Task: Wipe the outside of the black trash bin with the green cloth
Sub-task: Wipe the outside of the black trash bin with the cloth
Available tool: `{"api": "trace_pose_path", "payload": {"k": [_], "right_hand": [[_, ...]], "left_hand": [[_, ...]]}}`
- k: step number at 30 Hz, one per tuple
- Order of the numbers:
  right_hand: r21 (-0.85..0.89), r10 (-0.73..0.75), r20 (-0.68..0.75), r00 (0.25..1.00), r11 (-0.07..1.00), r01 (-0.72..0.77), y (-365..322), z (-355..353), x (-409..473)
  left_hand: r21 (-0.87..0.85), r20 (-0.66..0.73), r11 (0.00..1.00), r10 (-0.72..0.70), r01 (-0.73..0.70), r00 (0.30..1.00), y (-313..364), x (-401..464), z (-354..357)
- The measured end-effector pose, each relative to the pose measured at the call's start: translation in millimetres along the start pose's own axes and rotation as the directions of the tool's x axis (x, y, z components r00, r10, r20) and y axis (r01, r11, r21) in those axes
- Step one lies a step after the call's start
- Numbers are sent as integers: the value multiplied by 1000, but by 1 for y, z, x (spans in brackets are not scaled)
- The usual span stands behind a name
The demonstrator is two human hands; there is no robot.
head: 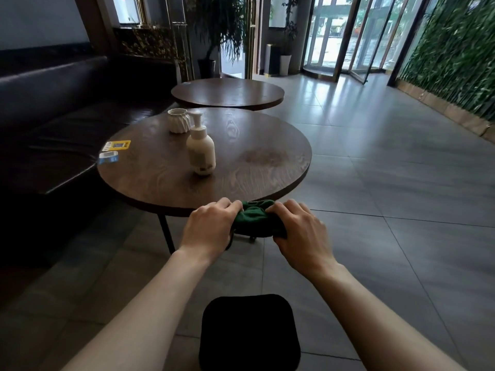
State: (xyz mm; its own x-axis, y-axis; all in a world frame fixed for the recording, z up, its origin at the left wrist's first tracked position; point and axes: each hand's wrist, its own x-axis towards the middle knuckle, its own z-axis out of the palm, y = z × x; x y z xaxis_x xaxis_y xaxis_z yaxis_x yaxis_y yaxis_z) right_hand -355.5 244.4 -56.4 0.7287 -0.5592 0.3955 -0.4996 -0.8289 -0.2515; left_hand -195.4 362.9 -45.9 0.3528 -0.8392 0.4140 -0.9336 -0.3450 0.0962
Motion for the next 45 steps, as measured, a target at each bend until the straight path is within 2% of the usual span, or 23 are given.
{"api": "trace_pose_path", "payload": {"k": [10,16,19,22,25,28,32,35,38,39,40,41,43,45], "right_hand": [[93,-2,-60,998,996,7,26,100,-30],[245,62,-46,997,968,-49,32,140,-49],[327,114,-52,992,940,-91,33,154,-61],[427,182,-31,983,891,-152,32,162,-72],[513,235,9,972,833,-206,30,168,-82],[649,264,105,959,712,-267,26,169,-90],[769,178,243,954,564,-301,21,166,-97],[772,156,205,966,581,-258,19,163,-99],[750,203,110,973,625,-216,21,162,-104],[738,208,82,975,645,-200,22,162,-105],[722,213,62,975,665,-191,24,162,-107],[705,223,45,974,683,-189,26,163,-110],[678,268,14,963,706,-207,31,165,-114],[663,319,-6,948,711,-235,37,167,-118]], "left_hand": [[-75,-32,996,-60,58,998,-15,-39,97],[-284,-49,942,-203,181,978,-16,-58,140],[-418,-11,871,-289,258,957,-12,-67,155],[-564,66,744,-391,357,918,-6,-78,163],[-639,139,642,-445,424,885,2,-89,169],[-688,202,559,-465,463,862,8,-97,172],[-740,289,462,-438,489,851,19,-100,169],[-769,359,414,-352,487,865,25,-101,164],[-830,433,278,-226,484,872,22,-106,157],[-837,441,263,-191,479,877,18,-110,157],[-837,435,295,-154,462,887,13,-116,158],[-815,426,380,-119,437,897,6,-124,161],[-675,441,641,-47,366,896,-11,-146,170],[-428,459,881,18,203,888,-25,-177,186]]}}
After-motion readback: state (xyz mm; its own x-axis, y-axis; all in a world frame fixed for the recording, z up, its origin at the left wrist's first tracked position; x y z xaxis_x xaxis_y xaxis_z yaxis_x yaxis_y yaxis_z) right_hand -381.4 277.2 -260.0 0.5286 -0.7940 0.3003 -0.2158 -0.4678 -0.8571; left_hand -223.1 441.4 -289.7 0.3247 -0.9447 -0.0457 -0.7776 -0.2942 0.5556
